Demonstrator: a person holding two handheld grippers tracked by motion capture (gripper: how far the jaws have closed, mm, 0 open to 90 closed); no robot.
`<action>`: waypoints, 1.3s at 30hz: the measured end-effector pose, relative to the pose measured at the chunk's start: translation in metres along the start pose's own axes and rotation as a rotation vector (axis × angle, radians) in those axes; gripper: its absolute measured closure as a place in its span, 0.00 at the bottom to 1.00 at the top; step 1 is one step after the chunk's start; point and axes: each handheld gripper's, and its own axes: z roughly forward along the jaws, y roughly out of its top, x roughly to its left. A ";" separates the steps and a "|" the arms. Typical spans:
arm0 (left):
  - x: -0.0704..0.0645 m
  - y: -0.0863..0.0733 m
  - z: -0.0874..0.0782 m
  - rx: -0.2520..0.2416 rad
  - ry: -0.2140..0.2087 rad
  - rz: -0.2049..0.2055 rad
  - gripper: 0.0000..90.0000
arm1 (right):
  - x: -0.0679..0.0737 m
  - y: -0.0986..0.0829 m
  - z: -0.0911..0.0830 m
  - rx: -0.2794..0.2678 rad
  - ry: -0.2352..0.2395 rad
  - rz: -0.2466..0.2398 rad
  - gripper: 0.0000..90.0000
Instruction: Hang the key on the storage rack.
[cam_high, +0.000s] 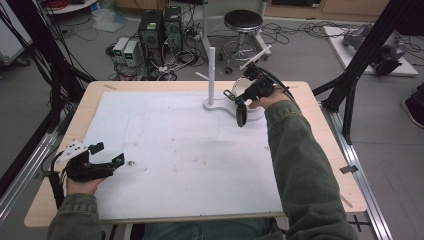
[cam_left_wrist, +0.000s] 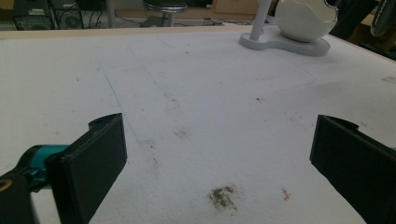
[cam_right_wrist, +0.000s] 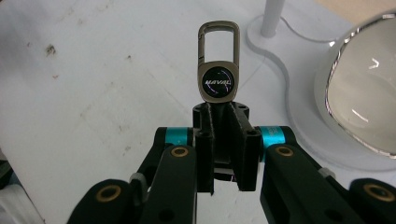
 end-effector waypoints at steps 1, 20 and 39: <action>0.000 0.000 0.000 -0.002 0.000 -0.002 0.05 | 0.001 0.002 0.001 -0.003 -0.002 -0.003 0.91; 0.001 0.000 0.001 -0.003 -0.008 -0.004 0.05 | 0.002 0.036 0.021 -0.039 -0.004 -0.004 0.90; 0.001 0.000 0.003 -0.004 -0.011 -0.002 0.05 | 0.005 0.065 0.003 -0.111 -0.058 -0.011 0.90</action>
